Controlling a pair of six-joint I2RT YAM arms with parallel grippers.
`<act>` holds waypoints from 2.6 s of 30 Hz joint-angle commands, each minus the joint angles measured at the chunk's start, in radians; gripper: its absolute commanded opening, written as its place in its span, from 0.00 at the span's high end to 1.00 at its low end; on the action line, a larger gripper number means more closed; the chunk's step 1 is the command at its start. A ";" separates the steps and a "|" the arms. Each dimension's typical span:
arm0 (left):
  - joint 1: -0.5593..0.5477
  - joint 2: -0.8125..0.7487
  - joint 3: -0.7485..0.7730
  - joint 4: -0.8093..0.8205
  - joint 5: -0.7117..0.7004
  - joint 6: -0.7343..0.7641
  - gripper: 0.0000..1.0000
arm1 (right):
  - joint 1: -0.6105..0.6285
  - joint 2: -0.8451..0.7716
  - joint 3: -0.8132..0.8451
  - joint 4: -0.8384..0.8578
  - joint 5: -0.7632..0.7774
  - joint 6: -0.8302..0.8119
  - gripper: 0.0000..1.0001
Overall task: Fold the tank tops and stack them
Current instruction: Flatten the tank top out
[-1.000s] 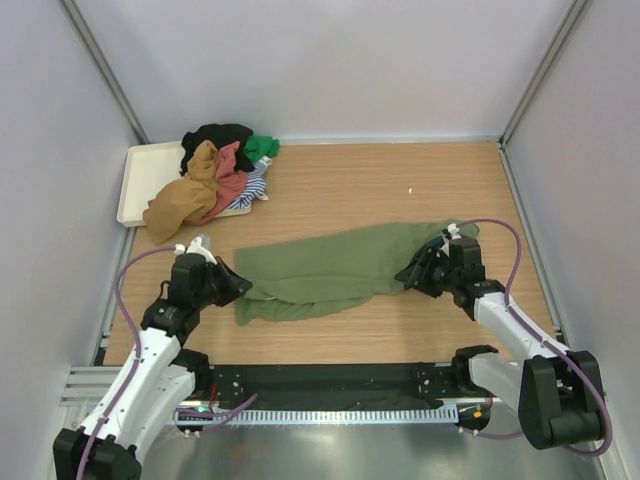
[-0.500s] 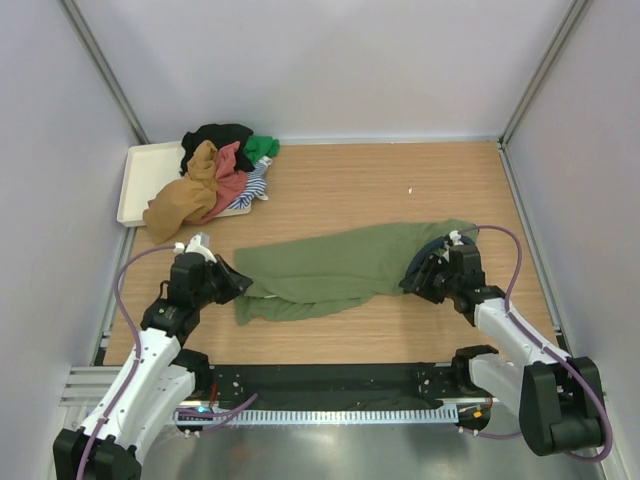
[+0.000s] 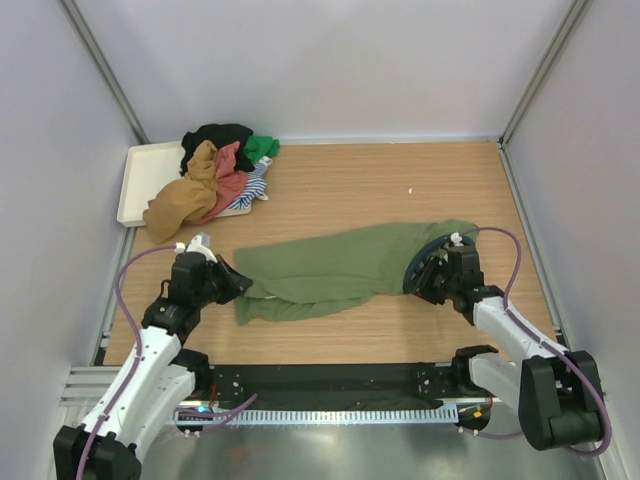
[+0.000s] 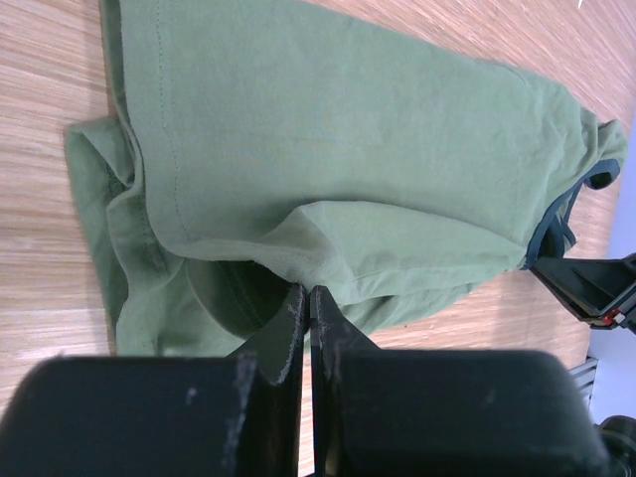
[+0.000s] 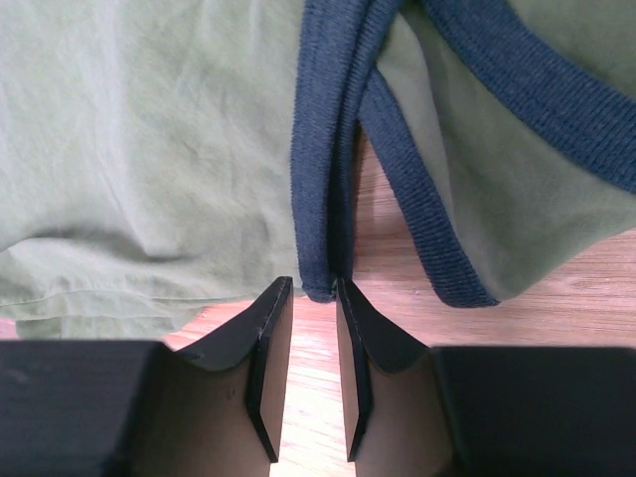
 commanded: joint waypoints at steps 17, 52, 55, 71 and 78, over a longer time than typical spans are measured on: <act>0.002 0.008 0.045 0.027 0.006 0.019 1.00 | 0.012 0.117 0.009 0.128 -0.014 0.016 0.64; 0.076 0.239 1.107 -0.182 -0.106 0.211 1.00 | -0.041 0.061 1.264 -0.380 0.047 -0.188 0.99; 0.076 0.040 1.054 -0.137 -0.089 0.211 1.00 | -0.042 -0.138 1.224 -0.355 0.038 -0.217 0.99; 0.078 -0.015 1.058 -0.070 -0.052 0.131 1.00 | -0.041 -0.310 1.210 -0.352 0.119 -0.217 0.99; 0.078 0.197 1.024 0.022 -0.063 0.142 1.00 | -0.042 -0.072 1.210 -0.313 0.145 -0.197 0.99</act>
